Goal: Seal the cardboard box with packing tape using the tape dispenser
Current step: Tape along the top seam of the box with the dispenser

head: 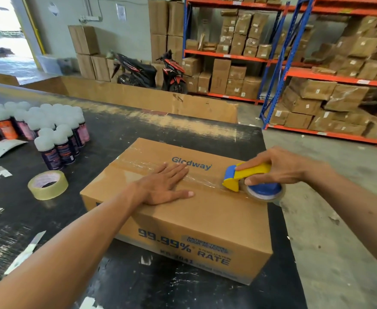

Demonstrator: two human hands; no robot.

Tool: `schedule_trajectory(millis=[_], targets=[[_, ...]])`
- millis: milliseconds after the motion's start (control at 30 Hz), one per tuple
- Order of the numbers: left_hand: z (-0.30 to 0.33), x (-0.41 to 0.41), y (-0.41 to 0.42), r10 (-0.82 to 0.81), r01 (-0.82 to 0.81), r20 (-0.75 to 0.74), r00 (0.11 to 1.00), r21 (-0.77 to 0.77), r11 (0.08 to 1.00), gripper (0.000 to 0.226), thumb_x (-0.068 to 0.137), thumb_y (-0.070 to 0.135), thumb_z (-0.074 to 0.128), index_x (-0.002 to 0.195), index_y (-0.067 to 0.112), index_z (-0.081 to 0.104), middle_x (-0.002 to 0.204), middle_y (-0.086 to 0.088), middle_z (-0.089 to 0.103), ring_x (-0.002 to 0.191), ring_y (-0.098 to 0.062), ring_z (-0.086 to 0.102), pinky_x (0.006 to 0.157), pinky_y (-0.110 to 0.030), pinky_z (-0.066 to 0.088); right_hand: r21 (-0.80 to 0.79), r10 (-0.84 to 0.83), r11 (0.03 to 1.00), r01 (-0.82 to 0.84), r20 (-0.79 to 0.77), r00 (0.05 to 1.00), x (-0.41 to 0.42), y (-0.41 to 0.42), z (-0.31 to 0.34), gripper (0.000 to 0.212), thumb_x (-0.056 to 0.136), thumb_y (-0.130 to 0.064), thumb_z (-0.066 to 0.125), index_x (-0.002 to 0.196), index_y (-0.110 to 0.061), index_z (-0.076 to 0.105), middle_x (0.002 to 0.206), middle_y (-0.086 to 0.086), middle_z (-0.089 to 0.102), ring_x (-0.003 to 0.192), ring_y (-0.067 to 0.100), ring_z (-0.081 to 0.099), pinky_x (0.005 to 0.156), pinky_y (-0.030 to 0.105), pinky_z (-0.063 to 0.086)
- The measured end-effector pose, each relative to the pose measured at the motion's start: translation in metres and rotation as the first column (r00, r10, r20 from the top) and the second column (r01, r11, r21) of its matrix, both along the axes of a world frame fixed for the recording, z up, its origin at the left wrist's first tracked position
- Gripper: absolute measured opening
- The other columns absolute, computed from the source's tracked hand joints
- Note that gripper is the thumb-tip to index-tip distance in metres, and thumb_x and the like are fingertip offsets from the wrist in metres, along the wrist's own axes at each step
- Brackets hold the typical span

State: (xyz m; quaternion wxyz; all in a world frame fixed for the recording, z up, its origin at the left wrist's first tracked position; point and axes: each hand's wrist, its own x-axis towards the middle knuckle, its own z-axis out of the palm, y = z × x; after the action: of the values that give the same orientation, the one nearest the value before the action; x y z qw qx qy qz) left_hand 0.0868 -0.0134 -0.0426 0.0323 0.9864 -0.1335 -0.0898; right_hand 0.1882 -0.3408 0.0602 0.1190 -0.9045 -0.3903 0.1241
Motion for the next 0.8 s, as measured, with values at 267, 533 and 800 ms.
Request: schedule_trajectory(millis=[267, 533, 800], targets=[[0.023, 0.003, -0.047, 0.060, -0.048, -0.071, 0.996, 0.157, 0.986, 0.126, 0.067, 0.099, 0.011, 0.157, 0.015, -0.015, 0.164, -0.004, -0.019, 0.152, -0.018, -0.014, 0.123, -0.049, -0.009, -0.080, 0.055, 0.996, -0.048, 0.095, 0.994, 0.000, 0.005, -0.001, 0.040, 0.085, -0.054, 0.069, 0.124, -0.054, 0.061, 0.088, -0.031, 0.050, 0.083, 0.003, 0.054, 0.067, 0.014, 0.034], [0.000, 0.006, -0.111, 0.056, -0.056, 0.012, 0.998, -0.024, 0.998, 0.122, 0.071, 0.098, 0.020, 0.154, 0.020, -0.023, 0.163, -0.008, -0.025, 0.150, -0.021, -0.022, 0.121, -0.053, -0.010, -0.014, 0.039, 0.999, -0.038, 0.090, 0.995, 0.002, -0.001, -0.005, 0.042, 0.079, -0.061, 0.069, 0.120, -0.060, 0.061, 0.113, -0.011, 0.069, 0.089, 0.010, 0.060, 0.078, 0.028, 0.050], [-0.005, 0.007, -0.108, 0.068, -0.068, -0.001, 0.998, -0.046, 0.997, 0.123, 0.066, 0.101, 0.017, 0.156, 0.024, -0.017, 0.164, -0.005, -0.022, 0.151, -0.019, -0.020, 0.122, -0.051, -0.010, 0.020, 0.019, 1.000, -0.020, 0.043, 0.999, -0.003, -0.005, -0.005, 0.045, 0.079, -0.061, 0.071, 0.124, -0.055, 0.062, 0.127, -0.011, 0.065, 0.093, 0.008, 0.059, 0.076, 0.023, 0.048]])
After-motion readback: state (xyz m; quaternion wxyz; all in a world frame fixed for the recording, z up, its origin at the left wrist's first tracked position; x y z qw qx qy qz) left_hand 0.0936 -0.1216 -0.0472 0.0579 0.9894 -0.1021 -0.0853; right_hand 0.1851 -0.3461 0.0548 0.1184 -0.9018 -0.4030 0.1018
